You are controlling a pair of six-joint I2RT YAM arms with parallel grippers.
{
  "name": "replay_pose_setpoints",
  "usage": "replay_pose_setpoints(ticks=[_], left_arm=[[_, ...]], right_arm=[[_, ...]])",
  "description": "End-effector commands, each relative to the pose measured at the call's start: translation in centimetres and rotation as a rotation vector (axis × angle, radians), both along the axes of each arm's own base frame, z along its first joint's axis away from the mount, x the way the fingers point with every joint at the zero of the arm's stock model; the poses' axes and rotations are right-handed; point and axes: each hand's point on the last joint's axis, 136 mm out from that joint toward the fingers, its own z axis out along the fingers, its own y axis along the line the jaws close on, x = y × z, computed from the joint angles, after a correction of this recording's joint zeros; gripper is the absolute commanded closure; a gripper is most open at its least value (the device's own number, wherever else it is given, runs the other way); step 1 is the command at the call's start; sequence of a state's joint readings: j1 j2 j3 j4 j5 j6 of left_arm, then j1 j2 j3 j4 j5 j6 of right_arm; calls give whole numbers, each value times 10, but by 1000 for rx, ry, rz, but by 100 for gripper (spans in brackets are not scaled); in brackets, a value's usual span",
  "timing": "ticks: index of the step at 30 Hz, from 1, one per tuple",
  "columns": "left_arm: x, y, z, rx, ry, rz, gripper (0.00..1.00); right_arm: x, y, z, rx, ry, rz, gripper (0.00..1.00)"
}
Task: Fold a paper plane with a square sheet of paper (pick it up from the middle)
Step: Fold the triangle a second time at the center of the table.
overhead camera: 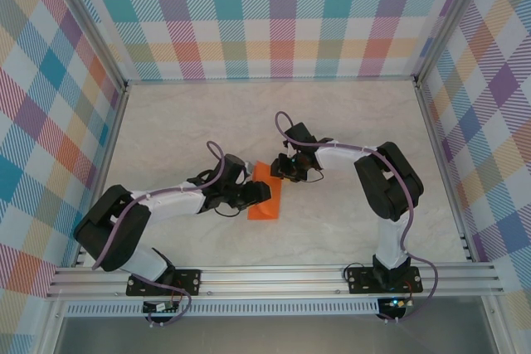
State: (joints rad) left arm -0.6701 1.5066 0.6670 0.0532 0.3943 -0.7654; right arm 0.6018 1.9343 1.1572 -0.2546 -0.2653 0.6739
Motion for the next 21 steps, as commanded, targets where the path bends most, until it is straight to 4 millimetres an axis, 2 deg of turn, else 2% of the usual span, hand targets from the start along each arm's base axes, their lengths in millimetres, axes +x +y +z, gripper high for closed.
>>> replay_pose_setpoints(ticks=[1,7,14,18,21], left_arm=[[9,-6,6,-6,-63,-70,47],[20,3,7,35,-124,-80,47],[32,0,7,28,-147,-86,49],[29,-1,4,22,-114,-83,54],[20,2,-2,11,-61,-66,58]], right_arm=[[-18,-15,-38,-76,88,-15,64],[-18,-15,-38,-77,88,-15,64],[-19,-16,-40,-81,95,-17,64],[-20,-17,-40,-83,99,-17,64],[-20,-17,-40,-82,97,-18,64]])
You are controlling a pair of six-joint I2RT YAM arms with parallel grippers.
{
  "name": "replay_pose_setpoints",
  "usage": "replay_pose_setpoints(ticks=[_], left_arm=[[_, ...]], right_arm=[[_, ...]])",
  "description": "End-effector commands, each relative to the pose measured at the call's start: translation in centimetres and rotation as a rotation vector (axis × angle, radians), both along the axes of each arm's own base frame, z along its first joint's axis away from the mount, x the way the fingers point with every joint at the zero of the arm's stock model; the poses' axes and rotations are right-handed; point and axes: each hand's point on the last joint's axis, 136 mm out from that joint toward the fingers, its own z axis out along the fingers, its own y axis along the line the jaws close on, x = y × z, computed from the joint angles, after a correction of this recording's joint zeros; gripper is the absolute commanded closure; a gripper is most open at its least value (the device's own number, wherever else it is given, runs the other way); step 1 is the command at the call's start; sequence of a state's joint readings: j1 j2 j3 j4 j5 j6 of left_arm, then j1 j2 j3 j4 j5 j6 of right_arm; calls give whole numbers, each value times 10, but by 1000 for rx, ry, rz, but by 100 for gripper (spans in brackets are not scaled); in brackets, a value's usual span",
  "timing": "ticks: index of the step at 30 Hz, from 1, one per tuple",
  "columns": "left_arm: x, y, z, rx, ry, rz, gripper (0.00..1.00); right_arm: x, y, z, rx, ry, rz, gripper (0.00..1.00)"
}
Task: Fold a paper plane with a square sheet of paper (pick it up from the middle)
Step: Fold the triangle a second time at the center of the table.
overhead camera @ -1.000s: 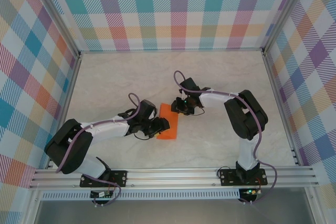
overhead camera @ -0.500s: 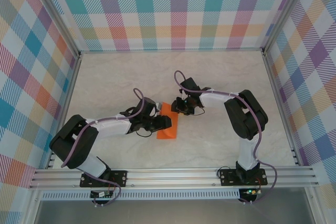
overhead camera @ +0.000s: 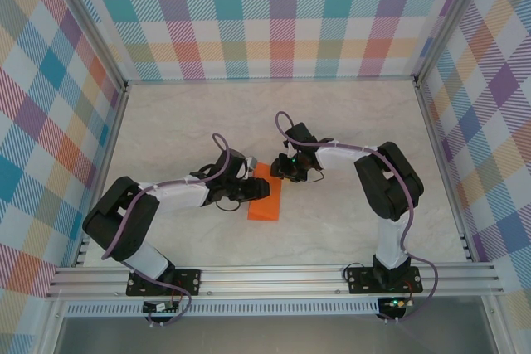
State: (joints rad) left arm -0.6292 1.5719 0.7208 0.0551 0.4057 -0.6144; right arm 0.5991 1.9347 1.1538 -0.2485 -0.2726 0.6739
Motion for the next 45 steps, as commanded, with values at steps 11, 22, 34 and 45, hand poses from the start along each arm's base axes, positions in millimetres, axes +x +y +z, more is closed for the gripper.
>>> replay_pose_setpoints(ticks=[11,22,34,45], left_arm=[[-32,27,-35,101,221,122,86],[-26,30,-43,140,258,181,93],[-26,27,-27,108,255,184,82],[-40,25,-1,49,259,145,68]], right_arm=[[-14,-5,-17,-15,50,3,65],[-36,12,32,174,-13,116,71],[-49,8,-8,103,80,120,75],[-48,-1,-25,28,122,85,76]])
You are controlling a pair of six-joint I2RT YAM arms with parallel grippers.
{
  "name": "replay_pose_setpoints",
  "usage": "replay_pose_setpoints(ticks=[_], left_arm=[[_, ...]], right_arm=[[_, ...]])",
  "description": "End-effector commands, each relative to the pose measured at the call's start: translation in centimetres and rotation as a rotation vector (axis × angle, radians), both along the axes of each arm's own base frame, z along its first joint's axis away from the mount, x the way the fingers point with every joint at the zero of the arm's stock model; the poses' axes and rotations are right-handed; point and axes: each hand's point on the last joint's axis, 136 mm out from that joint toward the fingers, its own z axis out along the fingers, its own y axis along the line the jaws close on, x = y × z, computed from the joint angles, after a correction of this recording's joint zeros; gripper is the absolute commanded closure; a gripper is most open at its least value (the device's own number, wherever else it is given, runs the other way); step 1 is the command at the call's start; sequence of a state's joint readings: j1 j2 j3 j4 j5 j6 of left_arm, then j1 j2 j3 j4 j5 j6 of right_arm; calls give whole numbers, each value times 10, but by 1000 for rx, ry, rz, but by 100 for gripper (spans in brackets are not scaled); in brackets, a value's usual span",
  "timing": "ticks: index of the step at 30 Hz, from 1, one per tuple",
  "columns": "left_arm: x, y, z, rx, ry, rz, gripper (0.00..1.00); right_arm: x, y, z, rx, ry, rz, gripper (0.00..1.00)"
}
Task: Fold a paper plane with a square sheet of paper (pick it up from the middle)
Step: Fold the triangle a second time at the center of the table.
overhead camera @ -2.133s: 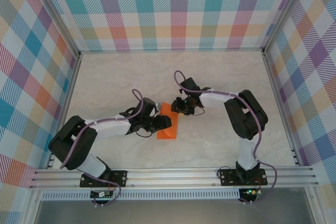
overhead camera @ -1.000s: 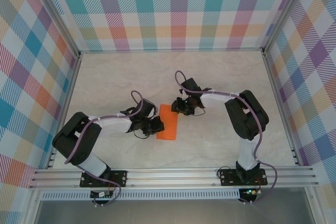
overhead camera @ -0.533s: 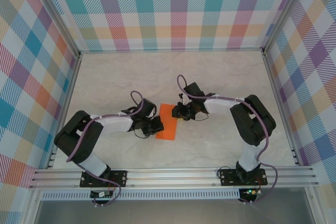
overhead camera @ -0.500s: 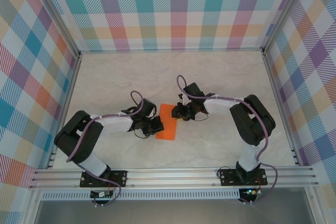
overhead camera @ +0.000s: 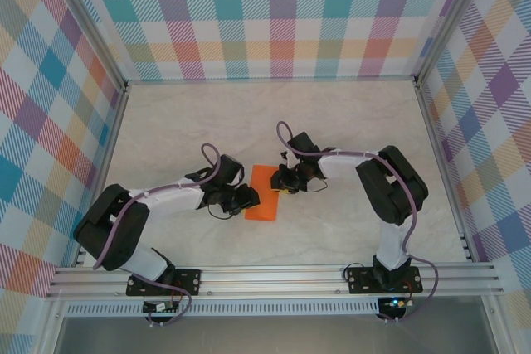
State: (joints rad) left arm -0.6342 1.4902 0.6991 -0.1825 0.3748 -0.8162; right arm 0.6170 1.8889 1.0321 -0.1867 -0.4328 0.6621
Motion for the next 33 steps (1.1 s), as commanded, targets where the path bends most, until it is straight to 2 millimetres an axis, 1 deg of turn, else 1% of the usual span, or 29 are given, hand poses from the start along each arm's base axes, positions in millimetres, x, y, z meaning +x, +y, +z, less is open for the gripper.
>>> replay_pose_setpoints(ticks=[1,3,7,11,16,18,21,24,29,33], left_arm=[[-3,-9,16,-59,-1,-19,68],[1,-16,25,-106,-16,-17,68],[9,-27,35,-164,-40,-18,67],[20,-36,38,-190,-58,-16,61],[29,-43,34,-196,-63,-11,51],[32,-43,30,-186,-62,-6,48],[35,-42,23,-168,-59,4,46],[37,-42,18,-156,-57,10,43],[39,-39,13,-140,-63,22,42],[38,-38,10,-137,-62,23,39]], right_arm=[[-4,-10,-23,-87,34,-7,76],[-4,-9,-24,-86,38,-8,76],[-5,-9,-25,-87,43,-7,76],[-4,-8,-23,-78,42,-7,76],[-4,-5,-19,-59,43,-5,76],[-4,-3,-16,-49,40,-1,75],[-2,0,-7,-28,27,2,73],[1,0,7,-11,-5,-2,70],[5,-9,25,2,-46,-31,67],[1,-20,32,-6,-72,-52,63]])
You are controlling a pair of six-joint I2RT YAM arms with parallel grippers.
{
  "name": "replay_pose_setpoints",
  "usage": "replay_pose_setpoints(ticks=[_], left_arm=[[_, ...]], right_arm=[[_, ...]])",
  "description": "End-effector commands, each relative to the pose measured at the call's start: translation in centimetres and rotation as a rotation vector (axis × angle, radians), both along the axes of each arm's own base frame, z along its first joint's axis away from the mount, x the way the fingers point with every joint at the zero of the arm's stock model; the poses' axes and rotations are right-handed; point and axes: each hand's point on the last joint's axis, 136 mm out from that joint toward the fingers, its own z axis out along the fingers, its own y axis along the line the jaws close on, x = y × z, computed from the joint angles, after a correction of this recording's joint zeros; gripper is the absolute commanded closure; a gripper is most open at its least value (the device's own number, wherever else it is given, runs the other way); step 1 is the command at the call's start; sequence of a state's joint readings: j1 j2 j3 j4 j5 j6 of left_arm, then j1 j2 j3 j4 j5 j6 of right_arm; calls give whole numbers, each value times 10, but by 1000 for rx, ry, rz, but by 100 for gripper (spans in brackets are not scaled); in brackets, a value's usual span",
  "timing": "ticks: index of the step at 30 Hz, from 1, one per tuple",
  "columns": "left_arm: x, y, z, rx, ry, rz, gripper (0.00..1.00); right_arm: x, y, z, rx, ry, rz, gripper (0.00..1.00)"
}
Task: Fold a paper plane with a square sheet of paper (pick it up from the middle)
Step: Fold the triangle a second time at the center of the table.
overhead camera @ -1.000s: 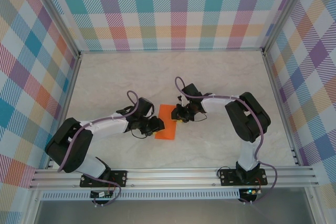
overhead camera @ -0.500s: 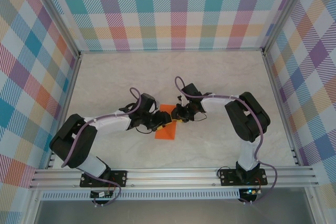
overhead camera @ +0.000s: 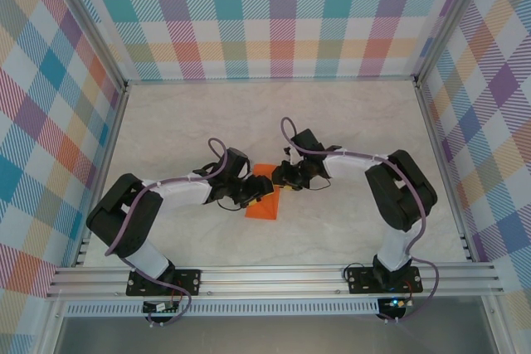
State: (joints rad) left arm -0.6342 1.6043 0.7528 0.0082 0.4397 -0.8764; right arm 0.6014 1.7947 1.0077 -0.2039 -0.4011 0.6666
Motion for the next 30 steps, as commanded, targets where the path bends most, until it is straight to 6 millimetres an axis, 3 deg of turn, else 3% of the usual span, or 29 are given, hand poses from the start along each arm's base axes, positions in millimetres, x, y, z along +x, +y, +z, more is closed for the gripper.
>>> replay_pose_setpoints(ticks=[1,9,16,24,30], left_arm=[[8,-4,1,-6,-24,13,38],[11,-7,2,-16,-31,12,34],[13,-8,7,-30,-37,22,33],[15,-8,10,-34,-42,34,40],[15,-8,8,-30,-34,39,52]], right_arm=[[-5,-13,10,-9,-23,-22,62],[-16,-30,10,-32,-41,-48,57],[-27,-33,5,-20,-40,-28,61],[-22,-16,7,48,-24,8,75],[-15,-7,-1,61,7,13,80]])
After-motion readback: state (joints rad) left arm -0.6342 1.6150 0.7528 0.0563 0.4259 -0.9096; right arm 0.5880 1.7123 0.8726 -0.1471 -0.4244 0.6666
